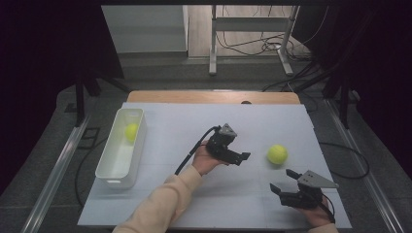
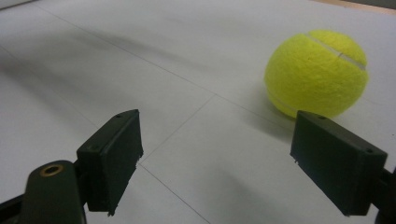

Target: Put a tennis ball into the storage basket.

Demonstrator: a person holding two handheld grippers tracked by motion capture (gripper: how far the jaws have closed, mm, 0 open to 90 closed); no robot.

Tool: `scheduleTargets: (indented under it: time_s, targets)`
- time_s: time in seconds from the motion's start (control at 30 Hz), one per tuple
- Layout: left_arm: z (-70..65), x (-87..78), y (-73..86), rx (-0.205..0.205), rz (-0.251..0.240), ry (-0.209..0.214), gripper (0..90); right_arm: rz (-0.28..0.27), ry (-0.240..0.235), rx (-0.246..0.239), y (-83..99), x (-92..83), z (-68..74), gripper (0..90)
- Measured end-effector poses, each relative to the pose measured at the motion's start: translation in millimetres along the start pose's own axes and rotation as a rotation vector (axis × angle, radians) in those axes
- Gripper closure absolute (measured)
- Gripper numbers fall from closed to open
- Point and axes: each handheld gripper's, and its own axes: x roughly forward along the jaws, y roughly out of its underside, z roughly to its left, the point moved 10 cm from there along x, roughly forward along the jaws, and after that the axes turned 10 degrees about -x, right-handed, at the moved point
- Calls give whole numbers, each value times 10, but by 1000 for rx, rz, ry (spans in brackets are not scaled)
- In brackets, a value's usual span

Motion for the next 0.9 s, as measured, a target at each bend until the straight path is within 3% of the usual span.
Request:
scheduleTargets:
  time_s: [0.3,0.33,0.9]
  targets:
    - [-39,141,-28,5,-6,7,134,0,0,1,1,-1,-3,169]
    - [-31,152,-22,18,5,5,134,0,1,1,2,-1,-5,168]
    - [-116,401,-44,26,28,25,134,-2,-2,2,-3,3,-3,168]
